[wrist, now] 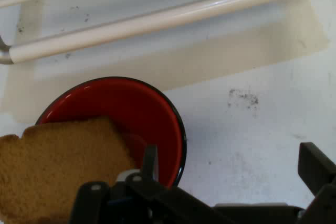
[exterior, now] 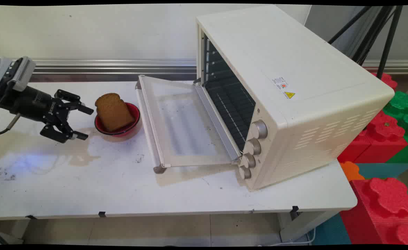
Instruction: Close the oven
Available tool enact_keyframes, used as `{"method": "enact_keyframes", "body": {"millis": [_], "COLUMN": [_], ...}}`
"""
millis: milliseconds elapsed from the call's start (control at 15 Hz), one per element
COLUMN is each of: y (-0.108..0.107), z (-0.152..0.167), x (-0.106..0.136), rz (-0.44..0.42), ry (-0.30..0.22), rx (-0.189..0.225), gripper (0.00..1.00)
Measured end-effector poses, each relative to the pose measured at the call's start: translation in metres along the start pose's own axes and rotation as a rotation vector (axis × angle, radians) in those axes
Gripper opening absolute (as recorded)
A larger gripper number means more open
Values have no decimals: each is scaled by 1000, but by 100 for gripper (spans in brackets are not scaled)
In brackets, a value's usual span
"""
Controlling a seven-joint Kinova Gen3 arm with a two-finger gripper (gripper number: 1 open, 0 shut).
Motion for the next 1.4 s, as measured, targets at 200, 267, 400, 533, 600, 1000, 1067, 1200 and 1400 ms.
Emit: {"method": "enact_keyframes", "body": {"millis": [200,267,400,533,600,1000,1067,1200,1400], "y": [2,2,1,1,1,3,4,6,8], "z": [0,1,7,14,19,48,55,69,86], "x": [3,5,11,16,19,31,33,36,40], "rz": [-28,-36,-56,-68,-74,-94,-94,-93,-92], "ry": [12,16,27,35,39,45,43,40,35], "rx": [-3,-2,3,4,4,3,1,-1,-2], "gripper": [100,100,100,100,100,100,100,100,100]}}
